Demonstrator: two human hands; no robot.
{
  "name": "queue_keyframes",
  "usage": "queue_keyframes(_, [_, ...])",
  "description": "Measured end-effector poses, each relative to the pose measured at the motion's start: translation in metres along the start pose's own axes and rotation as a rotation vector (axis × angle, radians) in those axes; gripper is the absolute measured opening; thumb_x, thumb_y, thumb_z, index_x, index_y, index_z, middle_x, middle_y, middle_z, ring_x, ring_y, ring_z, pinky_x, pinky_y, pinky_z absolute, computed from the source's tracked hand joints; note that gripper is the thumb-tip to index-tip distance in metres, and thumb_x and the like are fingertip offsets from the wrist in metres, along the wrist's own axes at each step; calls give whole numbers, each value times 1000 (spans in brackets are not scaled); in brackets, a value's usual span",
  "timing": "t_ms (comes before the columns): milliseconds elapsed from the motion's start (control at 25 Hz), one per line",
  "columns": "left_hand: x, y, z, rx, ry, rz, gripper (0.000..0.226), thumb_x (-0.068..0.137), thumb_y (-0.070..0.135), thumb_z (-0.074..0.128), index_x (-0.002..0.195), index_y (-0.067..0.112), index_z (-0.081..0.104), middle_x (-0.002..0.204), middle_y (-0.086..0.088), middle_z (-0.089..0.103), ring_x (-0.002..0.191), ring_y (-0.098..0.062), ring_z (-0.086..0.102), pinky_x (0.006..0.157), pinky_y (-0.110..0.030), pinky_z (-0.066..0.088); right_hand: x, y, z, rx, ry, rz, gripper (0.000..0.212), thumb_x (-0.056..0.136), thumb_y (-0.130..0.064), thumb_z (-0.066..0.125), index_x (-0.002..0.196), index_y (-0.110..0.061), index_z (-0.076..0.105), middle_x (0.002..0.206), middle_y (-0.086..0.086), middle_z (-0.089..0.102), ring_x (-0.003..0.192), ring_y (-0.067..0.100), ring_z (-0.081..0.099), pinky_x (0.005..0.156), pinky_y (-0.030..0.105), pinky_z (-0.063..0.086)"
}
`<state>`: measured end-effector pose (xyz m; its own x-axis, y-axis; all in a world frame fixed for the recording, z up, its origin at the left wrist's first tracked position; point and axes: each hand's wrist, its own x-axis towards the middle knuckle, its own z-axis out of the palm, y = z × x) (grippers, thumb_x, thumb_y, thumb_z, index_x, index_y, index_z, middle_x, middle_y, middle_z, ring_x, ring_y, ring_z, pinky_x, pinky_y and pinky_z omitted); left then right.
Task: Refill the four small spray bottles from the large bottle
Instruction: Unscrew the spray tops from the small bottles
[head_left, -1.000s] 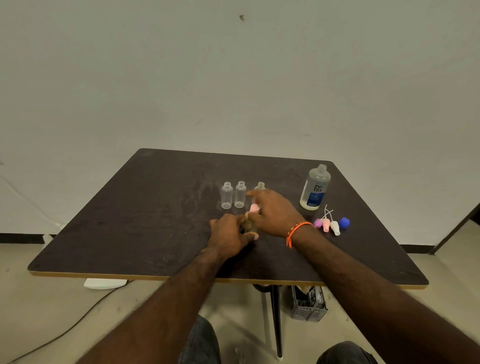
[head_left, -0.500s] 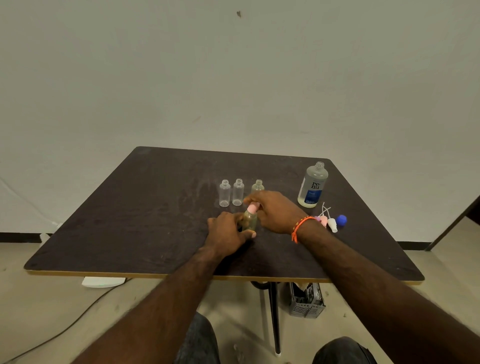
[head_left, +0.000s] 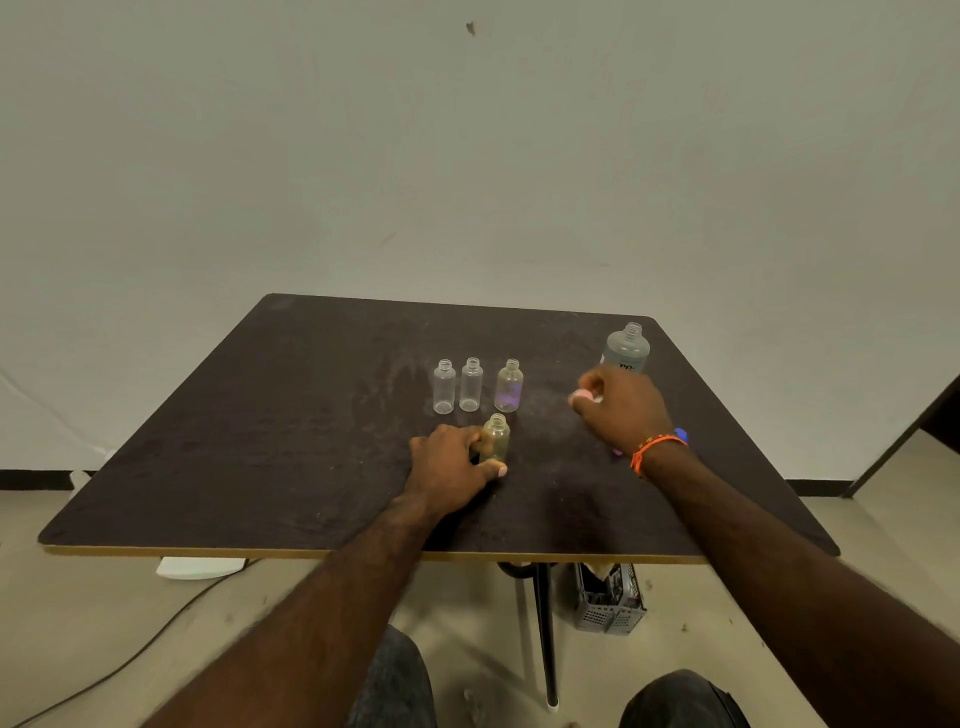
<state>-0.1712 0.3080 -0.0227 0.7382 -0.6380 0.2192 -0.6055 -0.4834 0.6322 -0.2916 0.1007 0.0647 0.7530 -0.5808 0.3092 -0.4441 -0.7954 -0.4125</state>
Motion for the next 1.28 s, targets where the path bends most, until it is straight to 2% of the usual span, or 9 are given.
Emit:
queue_keyframes(160, [1, -2, 2, -7, 5, -3, 26, 82, 49, 78, 83, 27, 65, 80, 14, 68, 83, -1, 60, 96, -43, 37, 0, 43, 23, -334, -118, 54, 21, 88, -45, 62, 103, -32, 70, 113, 2, 67, 112, 26, 54, 96, 46, 38])
queue_keyframes(440, [3, -5, 4, 46, 30, 30, 26, 82, 50, 77, 82, 27, 64, 80, 14, 65, 85, -2, 58, 91, -41, 36, -2, 55, 49, -411, -37, 41, 33, 90, -48, 63, 118, -32, 65, 123, 5, 62, 117, 25, 50, 101, 47, 32])
queue_keyframes(680, [10, -19, -8, 102, 57, -11, 27, 85, 51, 75, 100, 31, 68, 97, 17, 67, 100, -7, 58, 93, -41, 32, -9, 52, 43, -384, -29, 61, 49, 89, -62, 56, 124, -27, 61, 120, 2, 67, 114, 23, 56, 101, 49, 37])
queue_keyframes(760, [12, -27, -14, 126, 66, -50, 28, 86, 51, 74, 104, 31, 66, 100, 14, 66, 105, -11, 58, 96, -43, 33, -14, 49, 40, -347, 2, 33, 48, 91, -60, 54, 126, -27, 61, 122, 1, 67, 115, 23, 57, 102, 49, 37])
queue_keyframes(920, [12, -32, -19, 90, 48, -114, 43, 83, 55, 76, 117, 31, 65, 109, 12, 69, 113, -15, 59, 101, -47, 33, -19, 38, 37, -284, 14, -28, 38, 95, -49, 55, 125, -26, 61, 125, 0, 66, 120, 22, 55, 105, 47, 34])
queue_keyframes(1040, [5, -26, -20, -7, 56, -128, 68, 77, 58, 81, 135, 33, 58, 123, 12, 69, 123, -16, 57, 106, -48, 31, -20, 29, 36, -250, 36, -49, 33, 95, -45, 57, 122, -26, 62, 122, 0, 67, 118, 23, 56, 105, 48, 35])
queue_keyframes(1120, [-4, -23, -24, 0, 175, -122, 76, 71, 68, 81, 134, 32, 56, 117, 15, 68, 118, -13, 55, 102, -45, 33, -22, 28, 34, -222, 69, -60, 31, 94, -43, 59, 119, -26, 62, 119, 1, 68, 115, 24, 58, 104, 48, 37])
queue_keyframes(1200, [-10, -19, -30, 83, 394, -33, 69, 71, 82, 70, 113, 30, 56, 100, 14, 60, 100, -11, 52, 93, -39, 37, -24, 29, 30, -172, 119, -71, 28, 91, -39, 61, 115, -25, 63, 113, 1, 69, 109, 23, 60, 100, 47, 41])
queue_keyframes(1280, [-10, -3, -34, 138, 550, 134, 62, 76, 83, 63, 99, 27, 52, 95, 11, 51, 91, -12, 46, 86, -35, 34, -23, 31, 23, -140, 185, -65, 24, 88, -36, 61, 110, -25, 64, 108, 0, 70, 102, 21, 61, 93, 44, 43])
